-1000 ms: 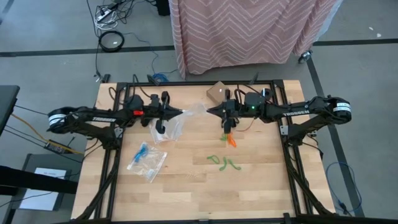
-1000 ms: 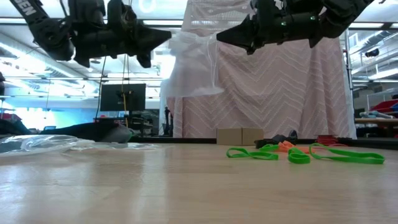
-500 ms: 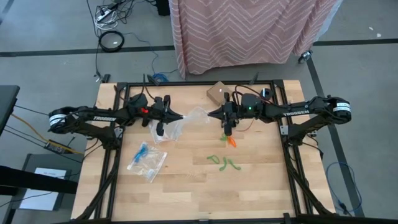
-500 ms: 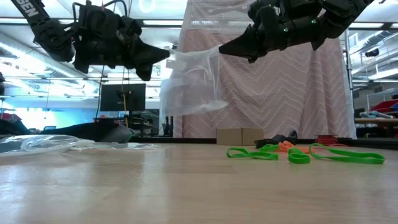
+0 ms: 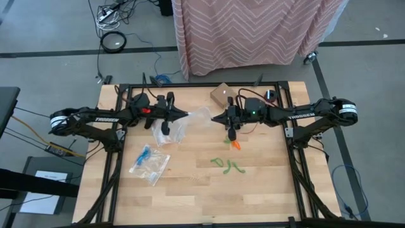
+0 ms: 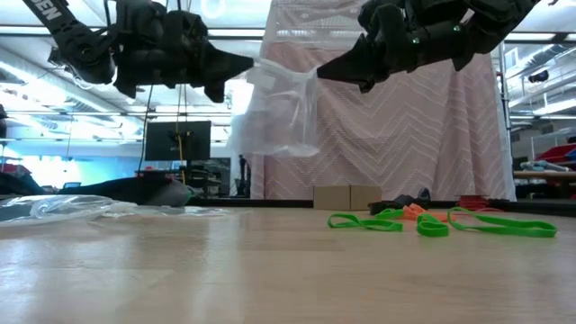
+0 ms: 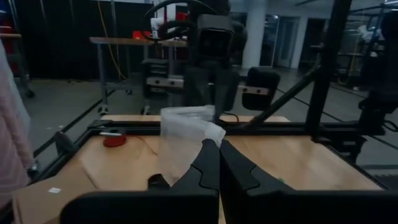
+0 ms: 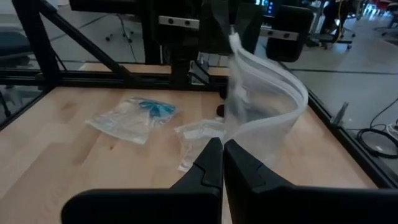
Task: Sort rubber bands
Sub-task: Open the transparent zip bag
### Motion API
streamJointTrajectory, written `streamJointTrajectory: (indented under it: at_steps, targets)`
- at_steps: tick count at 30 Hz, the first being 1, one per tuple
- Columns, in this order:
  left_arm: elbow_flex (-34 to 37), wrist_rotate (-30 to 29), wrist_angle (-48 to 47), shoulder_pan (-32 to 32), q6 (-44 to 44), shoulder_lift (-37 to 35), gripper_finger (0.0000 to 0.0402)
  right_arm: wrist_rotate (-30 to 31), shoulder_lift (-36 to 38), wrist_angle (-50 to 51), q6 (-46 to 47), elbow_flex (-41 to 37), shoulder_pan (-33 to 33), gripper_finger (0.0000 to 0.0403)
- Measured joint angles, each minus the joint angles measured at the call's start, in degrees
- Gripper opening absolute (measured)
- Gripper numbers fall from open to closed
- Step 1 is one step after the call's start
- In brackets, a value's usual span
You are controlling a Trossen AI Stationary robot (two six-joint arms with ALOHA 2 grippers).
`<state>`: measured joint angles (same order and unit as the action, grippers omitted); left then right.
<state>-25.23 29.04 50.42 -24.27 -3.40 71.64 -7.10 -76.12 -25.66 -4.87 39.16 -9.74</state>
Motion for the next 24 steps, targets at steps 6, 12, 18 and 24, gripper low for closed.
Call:
streamJointTrajectory:
  at_steps: [6,12,18,24]
  targets:
    - [0.00,2.26,-1.08,0.04,-2.79,-0.02,0.0001,5.67,0.00,3.28,-0.85,0.02,0.09,0.0007]
    - [0.02,2.51,-8.82,-0.02,-1.54,-0.02,0.0001,9.95,0.00,13.65,-0.69,0.04,-1.32,0.0023]
    - [0.02,2.24,-13.00,0.06,-0.40,-0.02,0.0001,5.48,0.17,14.21,1.65,0.04,0.25,0.0025]
    - [0.04,0.74,-10.99,1.61,0.16,-0.02,0.0001,8.85,0.33,13.66,-1.53,3.66,3.40,0.0004]
